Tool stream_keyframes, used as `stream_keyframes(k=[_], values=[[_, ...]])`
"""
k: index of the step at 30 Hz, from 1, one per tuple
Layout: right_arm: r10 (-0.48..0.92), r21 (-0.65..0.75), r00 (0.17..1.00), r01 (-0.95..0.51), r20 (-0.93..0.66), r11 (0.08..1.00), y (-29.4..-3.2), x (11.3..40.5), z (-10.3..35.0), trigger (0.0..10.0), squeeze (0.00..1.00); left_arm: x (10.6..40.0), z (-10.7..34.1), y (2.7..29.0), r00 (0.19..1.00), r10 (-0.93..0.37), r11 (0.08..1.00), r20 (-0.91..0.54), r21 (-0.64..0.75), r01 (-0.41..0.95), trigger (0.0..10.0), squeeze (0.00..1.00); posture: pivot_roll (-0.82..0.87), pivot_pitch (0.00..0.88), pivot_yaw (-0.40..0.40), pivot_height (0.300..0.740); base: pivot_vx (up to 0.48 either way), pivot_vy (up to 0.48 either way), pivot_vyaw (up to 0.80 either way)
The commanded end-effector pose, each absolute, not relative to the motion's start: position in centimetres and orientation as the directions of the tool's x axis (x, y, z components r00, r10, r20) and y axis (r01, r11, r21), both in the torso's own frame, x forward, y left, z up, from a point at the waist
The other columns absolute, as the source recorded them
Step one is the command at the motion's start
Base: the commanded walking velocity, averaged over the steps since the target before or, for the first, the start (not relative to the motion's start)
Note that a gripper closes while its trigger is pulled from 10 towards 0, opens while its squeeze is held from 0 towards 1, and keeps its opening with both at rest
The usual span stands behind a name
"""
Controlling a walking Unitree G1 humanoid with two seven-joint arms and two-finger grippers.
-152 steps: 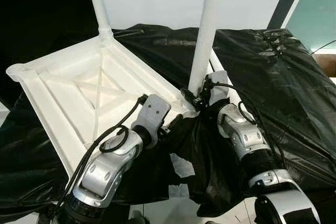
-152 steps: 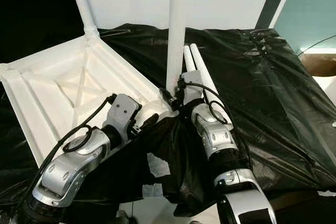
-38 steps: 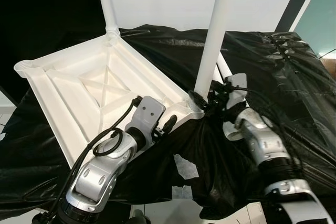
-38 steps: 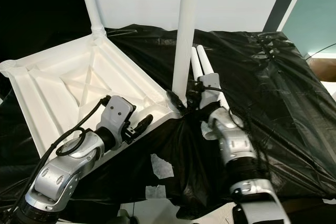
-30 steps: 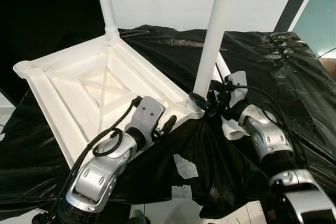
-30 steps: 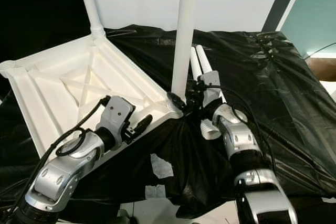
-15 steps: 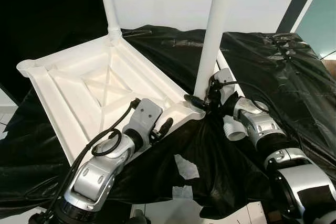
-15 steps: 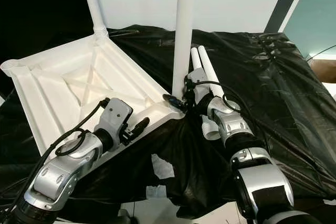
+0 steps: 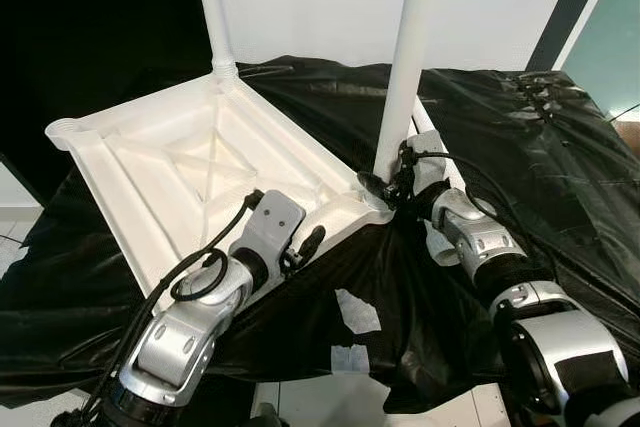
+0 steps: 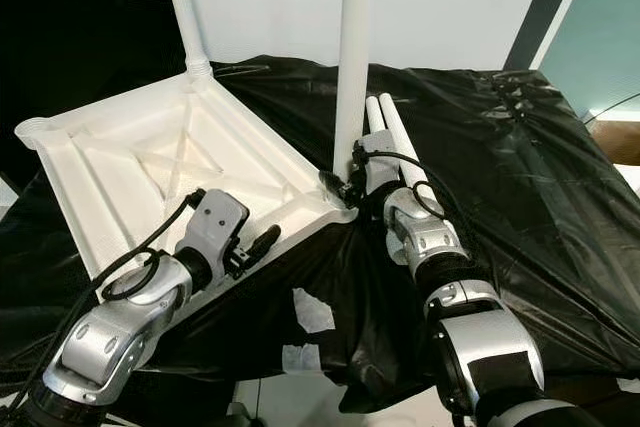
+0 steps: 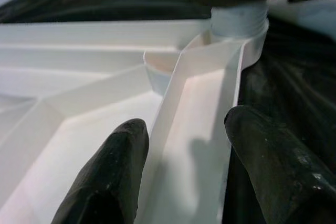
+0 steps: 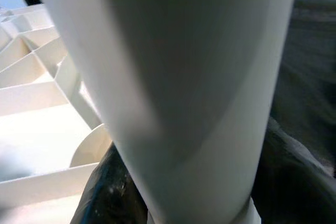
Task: Building children table
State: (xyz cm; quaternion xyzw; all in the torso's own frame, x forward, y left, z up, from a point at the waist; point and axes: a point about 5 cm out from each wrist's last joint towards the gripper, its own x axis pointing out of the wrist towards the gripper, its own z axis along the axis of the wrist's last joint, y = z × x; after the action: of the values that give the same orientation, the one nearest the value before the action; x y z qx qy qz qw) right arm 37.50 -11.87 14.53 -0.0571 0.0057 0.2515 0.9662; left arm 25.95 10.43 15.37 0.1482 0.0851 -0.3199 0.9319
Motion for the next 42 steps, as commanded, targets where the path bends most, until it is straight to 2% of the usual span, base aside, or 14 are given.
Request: stream_keyframes(k=[1,6,8,11,14,15,16,17,21,22,28,29,35,42], values=[[0.440,-0.121,0.894,-0.448,-0.088,0.886,-11.8,37.1,13.2,0.0,0.00,25.9,15.1,10.3,0.766,-0.587,0.737,-0.260,0.218,0.639,10.0,0.00,0.14,0.037,-0.006,0.740,0.000,0.000,0.00],[0.307,-0.111,0.949,-0.313,-0.073,0.943,-11.1,36.8,12.9,0.0,0.00,26.3,15.4,10.6,0.781,-0.573,0.751,-0.250,0.222,0.622,10.0,0.00,0.14,0.042,-0.001,0.740,0.000,0.000,0.00],[0.307,-0.111,0.949,-0.313,-0.073,0.943,-11.1,36.8,12.9,0.0,0.00,26.3,15.4,10.6,0.781,-0.573,0.751,-0.250,0.222,0.622,10.0,0.00,0.14,0.042,-0.001,0.740,0.000,0.000,0.00],[0.198,-0.070,0.979,-0.202,-0.055,0.977,-10.8,36.6,12.8,0.0,0.00,26.7,16.0,11.1,0.800,-0.553,0.768,-0.233,0.230,0.598,10.0,0.00,0.14,0.043,0.003,0.740,0.000,0.000,0.00],[0.175,-0.037,0.984,-0.176,-0.031,0.984,-10.2,36.3,13.0,0.0,0.00,26.9,16.3,11.4,0.809,-0.542,0.776,-0.227,0.234,0.586,10.0,0.00,0.14,0.046,0.007,0.740,0.000,0.000,0.00],[0.187,-0.030,0.982,-0.187,-0.014,0.982,-10.1,36.3,13.2,5.2,0.00,27.0,16.3,11.6,0.812,-0.536,0.778,-0.232,0.238,0.581,10.0,0.00,0.13,0.049,0.008,0.740,0.000,0.000,0.00],[0.187,-0.030,0.982,-0.187,-0.014,0.982,-10.1,36.3,13.2,5.2,0.00,27.0,16.3,11.6,0.812,-0.536,0.778,-0.232,0.238,0.581,10.0,0.00,0.13,0.049,0.008,0.740,0.000,0.000,0.00],[0.196,-0.028,0.981,-0.196,-0.002,0.980,-10.1,36.3,13.4,10.0,0.00,27.1,16.3,11.7,0.813,-0.532,0.779,-0.236,0.242,0.579,10.0,0.00,0.13,0.049,0.008,0.740,0.000,0.000,0.00],[0.180,-0.045,0.984,-0.180,-0.003,0.983,-10.7,36.2,13.6,10.0,0.03,27.1,16.1,11.9,0.816,-0.523,0.780,-0.248,0.248,0.575,10.0,0.00,0.13,0.053,0.007,0.740,0.000,0.000,0.00],[0.181,-0.048,0.983,-0.181,0.002,0.982,-10.9,36.2,13.7,10.0,1.00,27.1,15.9,11.9,0.815,-0.520,0.780,-0.257,0.246,0.576,10.0,0.00,0.13,0.054,0.005,0.740,0.000,0.000,0.00],[0.191,-0.059,0.981,-0.189,0.034,0.980,-11.1,36.0,14.3,10.0,1.00,26.9,15.7,11.8,0.804,-0.531,0.776,-0.267,0.228,0.588,10.0,0.00,0.13,0.055,0.003,0.740,0.000,0.000,0.00],[0.200,-0.060,0.979,-0.197,0.045,0.979,-11.2,35.9,14.5,10.0,0.00,26.8,15.6,11.6,0.800,-0.536,0.777,-0.270,0.215,0.592,10.0,0.00,0.13,0.056,0.000,0.740,0.000,0.000,0.00],[0.239,-0.070,0.969,-0.235,0.067,0.970,-11.1,35.4,15.0,10.0,0.00,26.8,14.5,11.4,0.794,-0.512,0.789,-0.327,0.186,0.585,10.0,0.00,0.13,0.058,-0.001,0.740,0.000,0.000,0.00],[0.213,-0.065,0.975,-0.210,0.054,0.976,-11.3,35.3,14.8,10.0,0.00,27.0,14.1,11.5,0.805,-0.477,0.816,-0.352,0.164,0.555,10.0,0.00,0.12,0.070,0.002,0.740,0.000,0.000,0.00]])
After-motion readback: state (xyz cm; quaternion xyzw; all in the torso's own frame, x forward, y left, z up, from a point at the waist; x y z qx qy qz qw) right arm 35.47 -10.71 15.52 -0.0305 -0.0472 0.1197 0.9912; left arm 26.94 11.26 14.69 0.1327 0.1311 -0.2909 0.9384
